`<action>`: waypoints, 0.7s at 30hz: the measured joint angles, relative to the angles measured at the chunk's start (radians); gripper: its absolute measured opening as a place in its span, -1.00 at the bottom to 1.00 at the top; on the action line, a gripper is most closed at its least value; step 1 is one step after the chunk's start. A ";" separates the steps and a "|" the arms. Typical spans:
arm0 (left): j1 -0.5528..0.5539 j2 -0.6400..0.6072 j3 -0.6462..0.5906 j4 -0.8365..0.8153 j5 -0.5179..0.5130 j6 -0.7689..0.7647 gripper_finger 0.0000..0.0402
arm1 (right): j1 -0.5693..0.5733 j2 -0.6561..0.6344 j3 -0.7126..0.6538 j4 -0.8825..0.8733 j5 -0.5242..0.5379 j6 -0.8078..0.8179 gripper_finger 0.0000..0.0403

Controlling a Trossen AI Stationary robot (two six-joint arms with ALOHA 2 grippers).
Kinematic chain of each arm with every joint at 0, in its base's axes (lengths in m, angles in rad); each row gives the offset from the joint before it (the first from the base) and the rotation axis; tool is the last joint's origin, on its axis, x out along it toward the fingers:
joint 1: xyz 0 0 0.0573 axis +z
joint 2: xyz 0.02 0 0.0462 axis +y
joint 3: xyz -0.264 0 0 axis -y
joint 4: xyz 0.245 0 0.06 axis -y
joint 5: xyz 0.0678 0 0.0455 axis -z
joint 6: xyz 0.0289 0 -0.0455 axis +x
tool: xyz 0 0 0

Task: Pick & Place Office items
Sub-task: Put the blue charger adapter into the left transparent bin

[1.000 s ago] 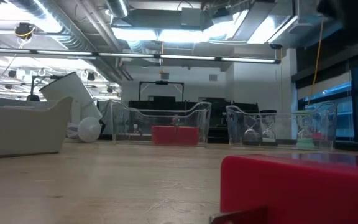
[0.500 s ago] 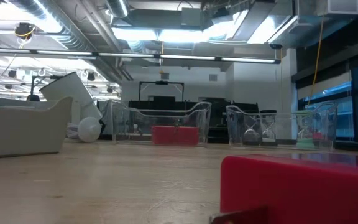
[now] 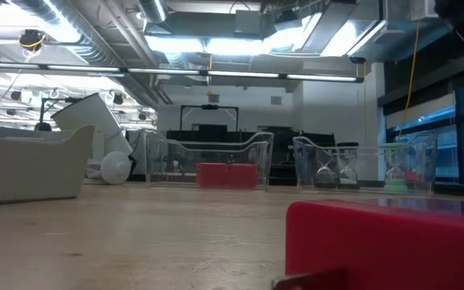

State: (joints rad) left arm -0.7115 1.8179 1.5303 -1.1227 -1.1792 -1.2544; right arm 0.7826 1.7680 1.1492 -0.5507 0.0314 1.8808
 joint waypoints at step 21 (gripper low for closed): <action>0.001 0.000 -0.001 -0.002 -0.001 0.022 -0.07 | 0.000 0.122 0.001 0.056 0.034 -0.207 0.70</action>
State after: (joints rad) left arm -0.7105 1.8179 1.5295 -1.1252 -1.1801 -1.2320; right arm 0.7822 1.8904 1.1500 -0.4949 0.0654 1.6739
